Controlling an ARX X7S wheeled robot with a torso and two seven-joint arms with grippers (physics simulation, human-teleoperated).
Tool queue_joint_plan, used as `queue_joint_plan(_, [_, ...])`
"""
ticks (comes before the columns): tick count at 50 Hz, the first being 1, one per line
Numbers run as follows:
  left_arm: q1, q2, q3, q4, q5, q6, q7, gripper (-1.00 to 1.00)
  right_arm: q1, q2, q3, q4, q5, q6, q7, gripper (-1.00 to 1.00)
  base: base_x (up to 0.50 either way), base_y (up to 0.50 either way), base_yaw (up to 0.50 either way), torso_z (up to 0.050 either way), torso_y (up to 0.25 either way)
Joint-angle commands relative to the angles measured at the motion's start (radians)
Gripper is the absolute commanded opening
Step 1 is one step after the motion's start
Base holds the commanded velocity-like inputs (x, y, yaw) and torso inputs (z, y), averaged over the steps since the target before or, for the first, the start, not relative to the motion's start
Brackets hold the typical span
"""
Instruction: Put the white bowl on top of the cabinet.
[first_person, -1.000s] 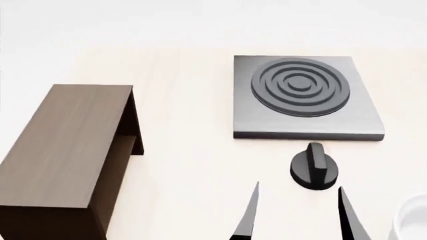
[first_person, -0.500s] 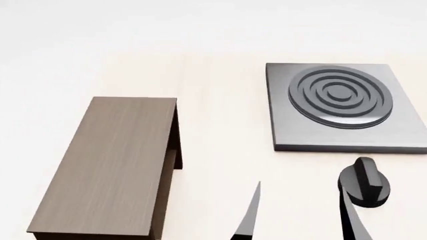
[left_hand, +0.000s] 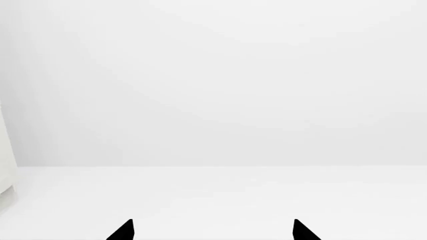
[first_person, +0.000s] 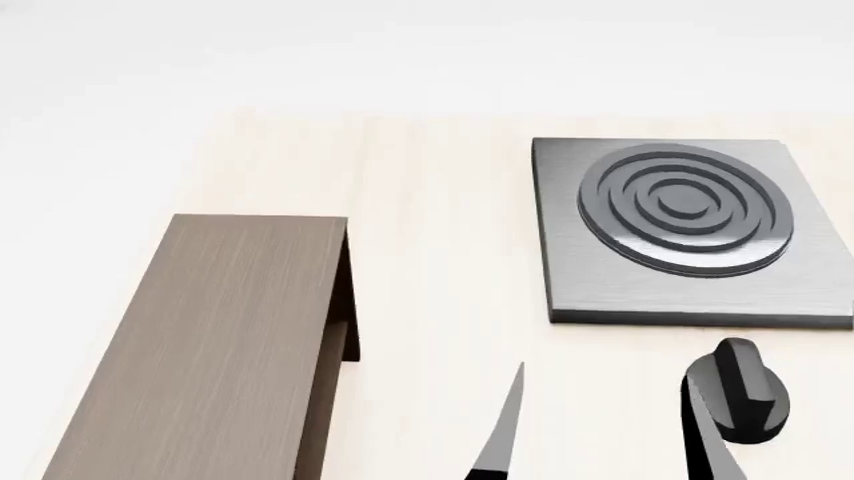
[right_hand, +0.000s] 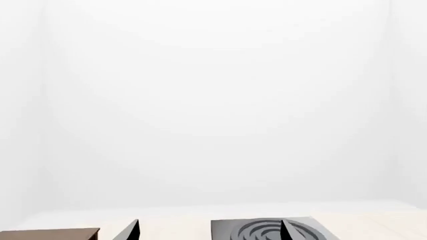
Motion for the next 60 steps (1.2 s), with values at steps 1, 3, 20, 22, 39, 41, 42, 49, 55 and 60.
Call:
queue_joint_plan(1, [0.001,-0.003,0.002,0.002,-0.002,0.002,-0.003,1.00,-0.001,0.011,-0.003,0.005,0.011,-0.015,0.005,1.00,0.50,-0.04,0.00,0.000,0.000])
queue_joint_plan(3, [0.001,-0.003,0.003,0.003,-0.002,0.001,-0.004,1.00,0.002,0.010,-0.005,0.005,0.010,-0.005,0.010,1.00,0.50,-0.03,0.00,0.000,0.000])
queue_joint_plan(20, [-0.002,-0.007,0.009,-0.002,-0.005,0.002,-0.006,1.00,0.015,0.010,-0.007,0.008,0.027,0.025,0.033,1.00,0.03,0.00,0.00,0.000,0.000])
queue_joint_plan(22, [-0.002,-0.007,0.009,-0.003,-0.006,0.002,-0.006,1.00,0.016,0.011,-0.005,0.003,0.032,0.032,0.036,1.00,0.00,0.00,0.00,0.000,0.000])
queue_joint_plan(39, [0.001,-0.009,0.012,-0.004,-0.008,0.007,-0.009,1.00,0.015,0.016,0.002,-0.002,0.022,0.027,0.069,1.00,0.06,0.16,0.00,0.000,0.000])
queue_joint_plan(41, [0.002,-0.009,0.012,-0.004,-0.008,0.007,-0.009,1.00,0.014,0.016,0.005,-0.003,0.032,0.024,0.068,1.00,0.00,0.00,0.00,0.000,0.000])
queue_joint_plan(42, [0.002,-0.009,0.012,-0.004,-0.008,0.008,-0.010,1.00,0.014,0.017,0.005,-0.004,0.033,0.023,0.068,1.00,0.00,0.00,0.00,0.000,0.000])
queue_joint_plan(49, [0.003,-0.010,0.013,-0.003,-0.009,0.008,-0.011,1.00,0.015,0.019,0.006,-0.006,0.041,0.024,0.075,1.00,0.00,0.00,0.00,0.000,0.000])
queue_joint_plan(55, [0.004,-0.010,0.013,-0.003,-0.009,0.009,-0.012,1.00,0.017,0.021,0.006,-0.007,0.045,0.026,0.081,1.00,0.00,0.00,0.00,0.000,0.000])
queue_joint_plan(60, [0.003,-0.011,0.013,-0.006,-0.011,0.010,-0.012,1.00,0.018,0.023,0.004,-0.006,0.046,0.026,0.085,1.00,0.00,0.00,0.00,0.000,0.000])
